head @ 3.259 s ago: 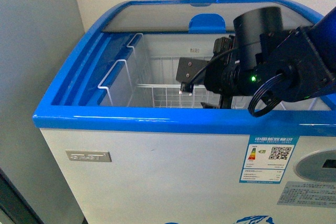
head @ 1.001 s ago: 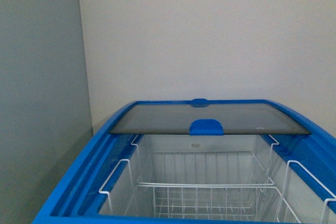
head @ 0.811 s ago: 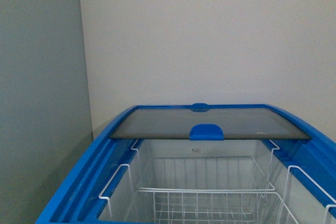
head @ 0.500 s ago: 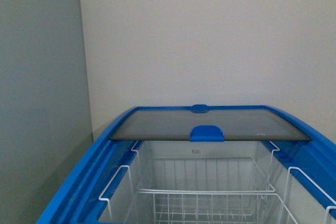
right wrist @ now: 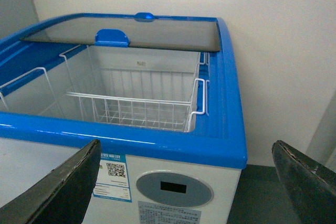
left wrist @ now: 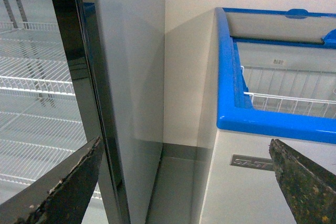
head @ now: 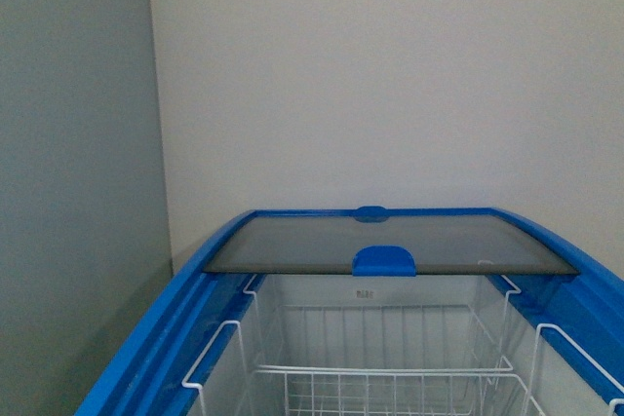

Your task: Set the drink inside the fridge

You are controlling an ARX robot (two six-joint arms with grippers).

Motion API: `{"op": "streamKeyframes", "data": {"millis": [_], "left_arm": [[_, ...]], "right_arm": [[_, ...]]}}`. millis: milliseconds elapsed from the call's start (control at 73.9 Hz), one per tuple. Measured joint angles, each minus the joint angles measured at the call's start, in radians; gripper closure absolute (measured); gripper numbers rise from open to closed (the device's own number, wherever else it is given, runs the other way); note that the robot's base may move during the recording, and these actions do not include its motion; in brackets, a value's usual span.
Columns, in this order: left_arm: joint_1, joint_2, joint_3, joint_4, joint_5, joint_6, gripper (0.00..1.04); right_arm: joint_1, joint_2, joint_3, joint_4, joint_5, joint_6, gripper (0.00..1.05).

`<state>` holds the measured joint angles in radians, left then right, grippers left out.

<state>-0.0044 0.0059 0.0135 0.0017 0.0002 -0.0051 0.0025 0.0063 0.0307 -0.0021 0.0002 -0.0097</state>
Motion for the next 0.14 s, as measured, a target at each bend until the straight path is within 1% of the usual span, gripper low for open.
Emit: {"op": "streamKeyframes", "data": {"millis": [135], "left_arm": [[0.000, 0.000, 0.000, 0.000, 0.000, 0.000, 0.08]], "right_arm": [[0.000, 0.000, 0.000, 0.000, 0.000, 0.000, 0.07]]}}
